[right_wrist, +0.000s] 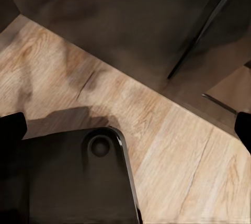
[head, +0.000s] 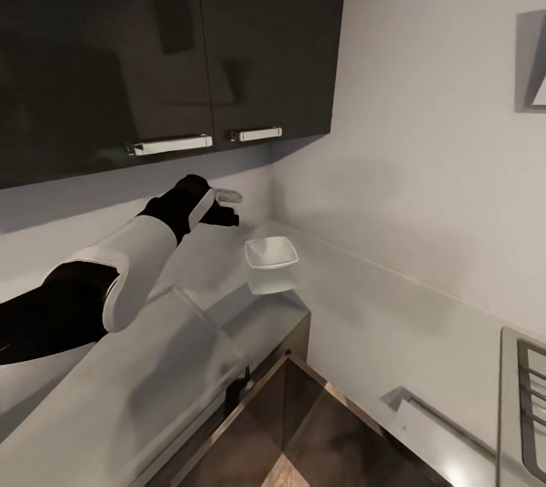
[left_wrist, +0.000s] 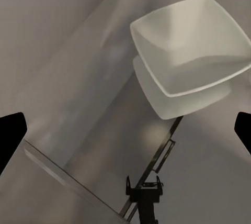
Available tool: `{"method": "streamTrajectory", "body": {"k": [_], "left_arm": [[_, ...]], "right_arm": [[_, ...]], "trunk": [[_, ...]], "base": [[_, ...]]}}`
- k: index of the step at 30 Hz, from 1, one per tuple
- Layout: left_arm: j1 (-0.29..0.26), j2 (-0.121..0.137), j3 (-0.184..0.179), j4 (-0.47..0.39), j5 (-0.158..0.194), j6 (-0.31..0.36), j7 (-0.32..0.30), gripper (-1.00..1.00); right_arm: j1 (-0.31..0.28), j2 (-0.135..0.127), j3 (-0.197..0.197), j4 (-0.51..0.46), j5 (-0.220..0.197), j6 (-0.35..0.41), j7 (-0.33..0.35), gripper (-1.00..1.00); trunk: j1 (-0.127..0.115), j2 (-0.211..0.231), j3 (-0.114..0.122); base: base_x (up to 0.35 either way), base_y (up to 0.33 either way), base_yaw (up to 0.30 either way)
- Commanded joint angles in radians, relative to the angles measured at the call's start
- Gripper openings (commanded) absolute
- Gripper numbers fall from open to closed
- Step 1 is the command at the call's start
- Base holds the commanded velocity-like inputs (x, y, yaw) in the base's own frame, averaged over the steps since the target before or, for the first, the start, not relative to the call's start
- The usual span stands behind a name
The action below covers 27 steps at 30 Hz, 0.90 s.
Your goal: In the kitchen, take the Vidalia onion out of the sink, dice it on the chopping board with the paring knife, put the diced onion into the bowl on the countertop, then place both the paring knife and the chopping board into the sink.
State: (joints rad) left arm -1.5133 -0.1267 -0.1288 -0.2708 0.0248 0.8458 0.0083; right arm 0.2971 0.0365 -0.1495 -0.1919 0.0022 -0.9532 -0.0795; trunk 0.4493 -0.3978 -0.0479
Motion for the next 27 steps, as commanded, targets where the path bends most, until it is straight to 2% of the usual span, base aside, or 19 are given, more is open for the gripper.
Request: {"method": "streamTrajectory", "body": {"k": [1, 6, 27], "left_arm": [[-0.001, 0.000, -0.006, -0.001, 0.003, 0.004, 0.001, 1.00], [-0.001, 0.001, -0.006, -0.001, 0.003, 0.004, 0.001, 1.00], [-0.001, -0.001, -0.006, -0.001, 0.003, 0.003, 0.000, 1.00]], "right_arm": [[0.000, 0.000, 0.001, -0.002, 0.001, 0.007, -0.005, 1.00], [0.000, 0.000, 0.001, -0.003, 0.001, 0.042, -0.002, 1.00], [0.000, 0.000, 0.001, -0.003, 0.001, 0.047, -0.002, 1.00]], "trunk": [[0.001, -0.002, -0.002], [0.001, -0.002, -0.002], [0.001, -0.002, -0.002]], "base": [[0.017, 0.000, 0.000], [0.085, 0.000, 0.000], [0.024, -0.022, 0.000]]}}
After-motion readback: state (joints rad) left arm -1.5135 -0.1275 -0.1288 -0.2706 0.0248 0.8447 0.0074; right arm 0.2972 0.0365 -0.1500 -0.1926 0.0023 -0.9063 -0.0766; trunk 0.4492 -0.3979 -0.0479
